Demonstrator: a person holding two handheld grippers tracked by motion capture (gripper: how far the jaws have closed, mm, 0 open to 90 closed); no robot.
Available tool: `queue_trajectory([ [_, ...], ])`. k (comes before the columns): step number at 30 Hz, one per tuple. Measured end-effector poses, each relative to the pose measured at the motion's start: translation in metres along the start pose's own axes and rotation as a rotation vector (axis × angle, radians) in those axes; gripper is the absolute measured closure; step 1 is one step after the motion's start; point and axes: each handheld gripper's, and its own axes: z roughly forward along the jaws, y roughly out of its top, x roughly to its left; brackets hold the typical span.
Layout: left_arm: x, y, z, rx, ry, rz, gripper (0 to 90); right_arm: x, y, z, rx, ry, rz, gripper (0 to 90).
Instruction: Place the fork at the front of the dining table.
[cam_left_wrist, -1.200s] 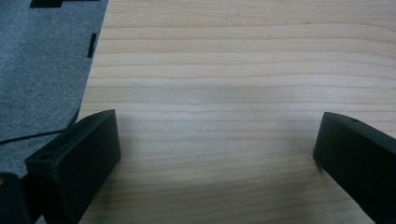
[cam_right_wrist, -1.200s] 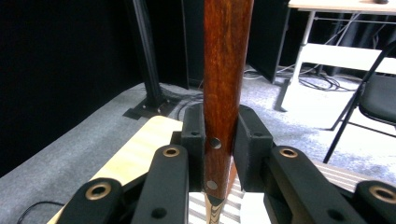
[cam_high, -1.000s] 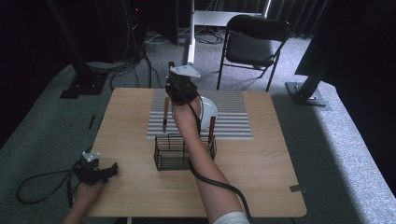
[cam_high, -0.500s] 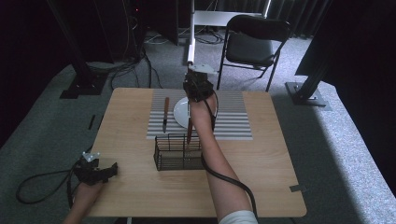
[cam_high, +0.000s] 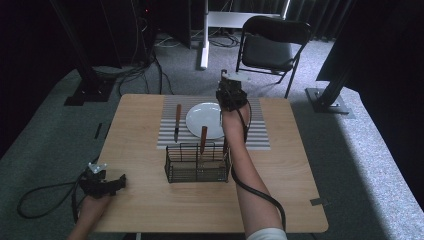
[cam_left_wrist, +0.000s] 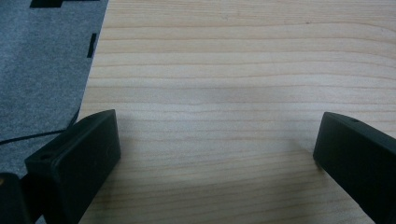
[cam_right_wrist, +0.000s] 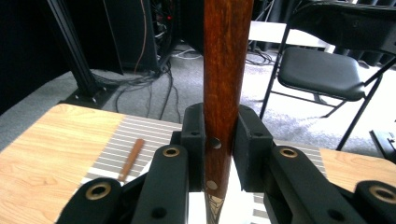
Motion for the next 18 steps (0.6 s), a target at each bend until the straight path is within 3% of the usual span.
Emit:
queue_trajectory([
  [7, 0.0, 0.0, 0.0, 0.0, 0.0, 0.0, 0.4, -0.023, -0.006, -0.002, 0.015, -0.043, -0.013, 75.8],
  [18, 0.0, 0.0, 0.0, 0.0, 0.0, -0.001, 0.4, -0.05, -0.026, 0.003, 0.065, -0.055, 0.002, 75.8],
])
